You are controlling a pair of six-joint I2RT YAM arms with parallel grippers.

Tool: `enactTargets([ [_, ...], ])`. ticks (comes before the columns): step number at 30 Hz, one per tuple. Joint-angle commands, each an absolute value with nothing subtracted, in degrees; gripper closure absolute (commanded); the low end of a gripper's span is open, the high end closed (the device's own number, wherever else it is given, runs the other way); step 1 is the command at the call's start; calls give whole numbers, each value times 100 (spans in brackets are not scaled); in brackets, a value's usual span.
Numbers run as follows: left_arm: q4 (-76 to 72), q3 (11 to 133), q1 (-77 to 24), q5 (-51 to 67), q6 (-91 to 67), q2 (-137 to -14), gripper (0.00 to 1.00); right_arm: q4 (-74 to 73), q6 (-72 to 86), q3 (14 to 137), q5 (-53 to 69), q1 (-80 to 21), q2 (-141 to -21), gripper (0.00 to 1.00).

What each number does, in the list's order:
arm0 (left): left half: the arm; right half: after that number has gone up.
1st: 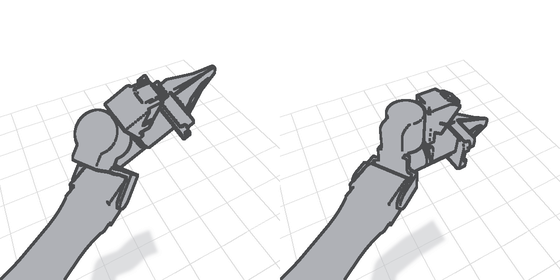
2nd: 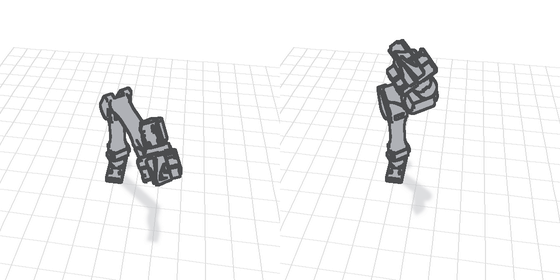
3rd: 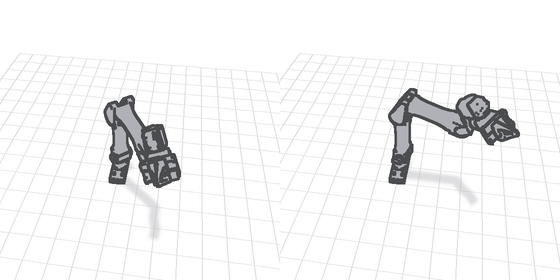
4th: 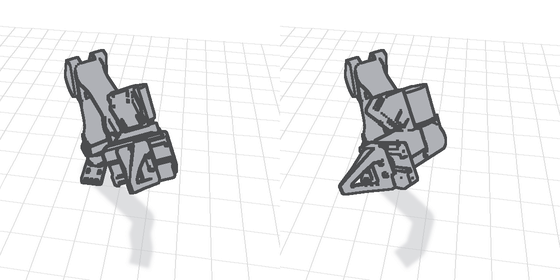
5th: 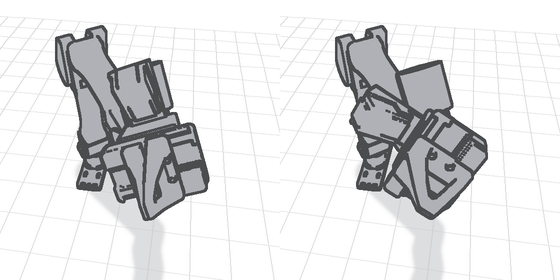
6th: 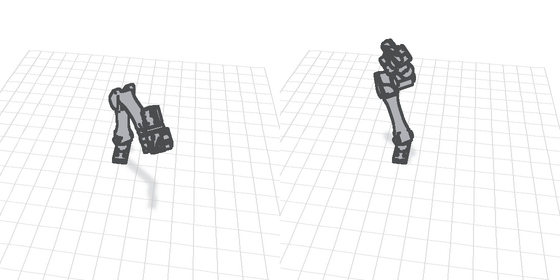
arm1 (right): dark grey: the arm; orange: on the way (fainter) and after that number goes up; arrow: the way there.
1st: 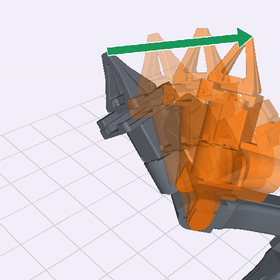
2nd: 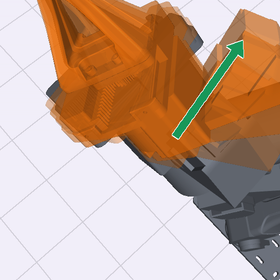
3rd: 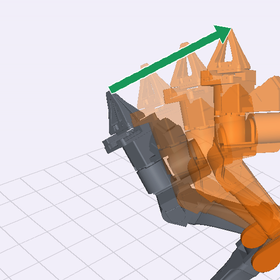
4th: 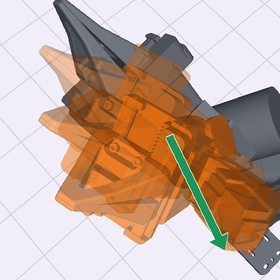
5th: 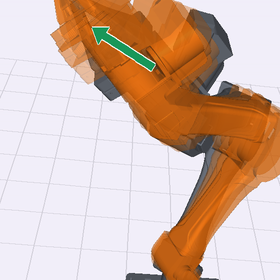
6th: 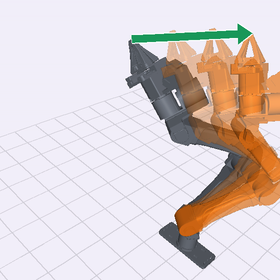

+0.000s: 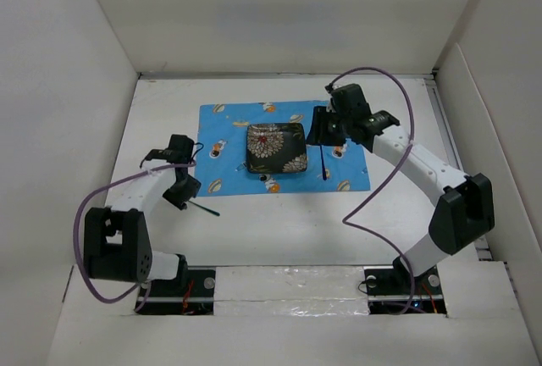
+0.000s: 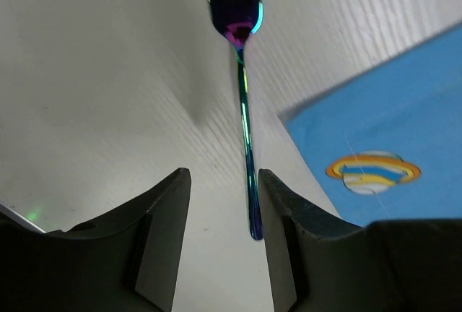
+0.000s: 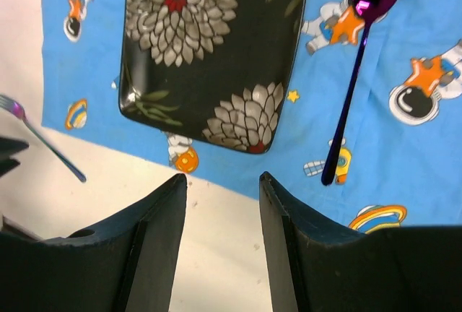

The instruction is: Set the dinner table for one person

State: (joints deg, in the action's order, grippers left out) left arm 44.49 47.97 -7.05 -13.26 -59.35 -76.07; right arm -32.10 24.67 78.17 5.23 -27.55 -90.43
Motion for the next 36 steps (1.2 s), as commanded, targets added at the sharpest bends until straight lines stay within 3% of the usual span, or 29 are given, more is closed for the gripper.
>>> enactTargets([
  [1,4263,4693,-527,-1450,-6380,-8031,60,-2980,2461,7621,668,-2769,-8798,50],
  [11,3867,4807,-527,-1986,-6478,-8736,60,-3041,2435,7462,642,-2769,-8692,50],
  [17,3964,4553,-475,-1986,-6442,-9149,72,-3094,2417,7497,466,-2619,-8666,50],
  [20,3920,4386,-475,-2082,-6442,-9088,86,-3076,2426,7576,527,-2479,-8648,50],
  [21,3937,4403,-475,-2092,-6408,-9062,98,-3067,2426,7594,536,-2479,-8657,50],
  [22,4059,4473,-475,-2144,-6407,-8966,100,-3059,2434,7602,562,-2479,-8649,50],
  [30,4816,5202,-475,-2672,-5363,-7745,100,-3006,2496,7550,668,-2312,-8666,51],
  [36,4131,6528,-1124,-2330,-3632,-7241,100,-2962,2601,7462,677,-2250,-8631,51],
])
